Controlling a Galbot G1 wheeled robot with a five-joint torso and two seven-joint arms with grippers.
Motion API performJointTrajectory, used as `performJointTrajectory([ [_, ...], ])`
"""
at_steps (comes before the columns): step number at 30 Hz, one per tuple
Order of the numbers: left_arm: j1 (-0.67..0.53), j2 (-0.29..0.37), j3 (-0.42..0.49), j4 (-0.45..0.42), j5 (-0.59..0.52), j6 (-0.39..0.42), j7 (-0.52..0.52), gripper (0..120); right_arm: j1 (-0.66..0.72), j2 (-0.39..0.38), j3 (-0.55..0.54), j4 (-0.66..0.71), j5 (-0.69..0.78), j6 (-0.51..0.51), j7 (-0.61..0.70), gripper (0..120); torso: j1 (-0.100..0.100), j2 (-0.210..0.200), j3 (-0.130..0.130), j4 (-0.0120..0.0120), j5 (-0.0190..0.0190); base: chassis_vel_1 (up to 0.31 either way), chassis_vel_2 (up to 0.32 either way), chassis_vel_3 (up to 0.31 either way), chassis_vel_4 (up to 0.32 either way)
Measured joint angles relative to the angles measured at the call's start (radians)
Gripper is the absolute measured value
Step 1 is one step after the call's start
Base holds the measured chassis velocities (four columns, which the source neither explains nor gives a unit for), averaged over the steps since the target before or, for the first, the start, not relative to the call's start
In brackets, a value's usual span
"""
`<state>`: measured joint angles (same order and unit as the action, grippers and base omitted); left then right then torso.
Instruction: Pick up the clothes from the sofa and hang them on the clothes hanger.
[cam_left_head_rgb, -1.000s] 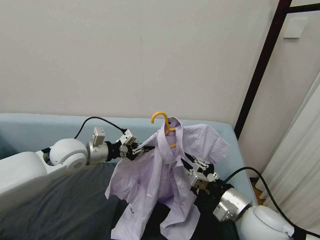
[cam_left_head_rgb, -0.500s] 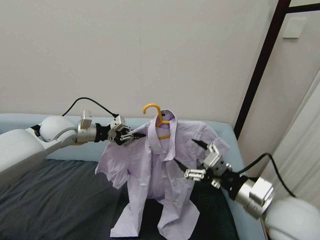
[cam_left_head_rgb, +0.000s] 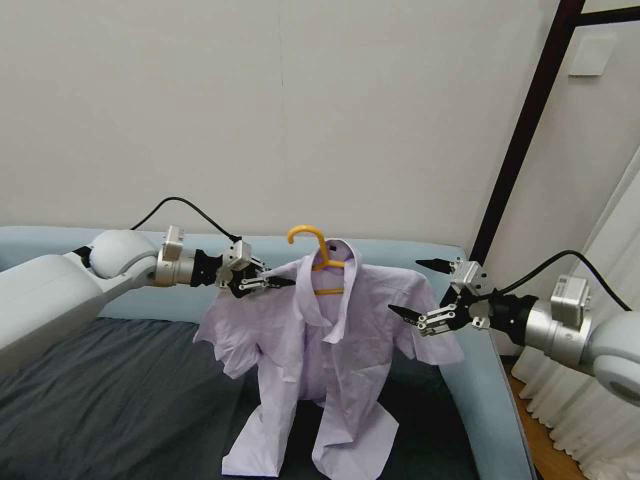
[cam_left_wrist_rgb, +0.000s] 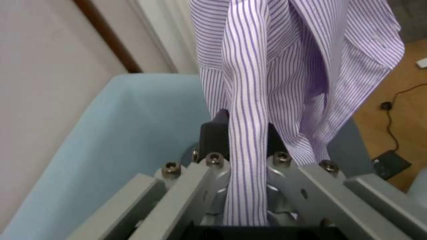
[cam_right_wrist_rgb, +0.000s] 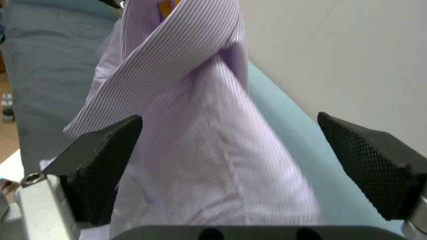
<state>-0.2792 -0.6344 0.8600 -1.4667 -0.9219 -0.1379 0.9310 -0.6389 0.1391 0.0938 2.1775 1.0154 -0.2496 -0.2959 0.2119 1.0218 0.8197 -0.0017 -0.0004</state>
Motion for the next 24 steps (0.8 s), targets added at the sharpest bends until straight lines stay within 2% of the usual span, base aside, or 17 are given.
performJointTrajectory([
  [4, 0.001, -0.049, 0.005, 0.013, 0.006, -0.006, 0.009, 1, 0.0, -0.038, 0.002, 0.008, 0.026, -0.02, -0.004, 100, 0.0, 0.0, 0.0, -0.0007, 0.0002, 0.0, 0.0, 0.0, 0.0],
  [8, 0.006, -0.049, 0.006, 0.005, 0.012, -0.006, 0.009, 1, -0.005, -0.051, -0.01, 0.014, 0.03, -0.035, -0.008, 100, 0.0, 0.0, 0.0, 0.0009, 0.0001, 0.0, 0.0, 0.0, 0.0],
  [12, 0.011, -0.037, 0.005, -0.005, 0.017, -0.006, 0.013, 1, -0.013, -0.052, -0.017, 0.014, 0.033, -0.045, -0.009, 100, 0.0, 0.0, 0.0, 0.0012, -0.0001, 0.0, 0.0, 0.0, 0.0],
  [15, 0.015, -0.03, 0.005, -0.017, 0.019, -0.005, 0.013, 1, -0.013, -0.052, -0.019, 0.02, 0.045, -0.055, -0.011, 90, 0.0, 0.0, 0.0, 0.0007, -0.0001, 0.0, 0.0, 0.0, 0.0],
  [16, 0.015, -0.03, 0.005, -0.017, 0.019, -0.005, 0.013, 1, -0.013, -0.052, -0.019, 0.02, 0.045, -0.055, -0.011, 90, 0.0, 0.0, 0.0, 0.0007, -0.0001, 0.0, 0.0, 0.0, 0.0],
  [20, 0.016, -0.024, 0.006, -0.034, 0.02, -0.001, 0.013, 1, -0.018, -0.062, -0.025, 0.04, 0.043, -0.067, -0.025, 70, 0.0, 0.0, 0.0, 0.0003, -0.0001, 0.0, 0.0, 0.0, 0.0],
  [21, 0.016, -0.024, 0.006, -0.034, 0.02, -0.001, 0.013, 1, -0.018, -0.062, -0.025, 0.04, 0.043, -0.067, -0.025, 70, 0.0, 0.0, 0.0, 0.0003, -0.0001, 0.0, 0.0, 0.0, 0.0],
  [23, 0.017, -0.02, 0.008, -0.043, 0.021, 0.002, 0.016, 1, -0.024, -0.069, -0.03, 0.043, 0.039, -0.074, -0.028, 61, 0.0, 0.0, 0.0, 0.0005, -0.0001, 0.0, 0.0, 0.0, 0.0],
  [24, 0.017, -0.02, 0.008, -0.043, 0.021, 0.002, 0.016, 1, -0.024, -0.069, -0.03, 0.043, 0.039, -0.074, -0.028, 61, 0.0, 0.0, 0.0, 0.0005, -0.0001, 0.0, 0.0, 0.0, 0.0],
])
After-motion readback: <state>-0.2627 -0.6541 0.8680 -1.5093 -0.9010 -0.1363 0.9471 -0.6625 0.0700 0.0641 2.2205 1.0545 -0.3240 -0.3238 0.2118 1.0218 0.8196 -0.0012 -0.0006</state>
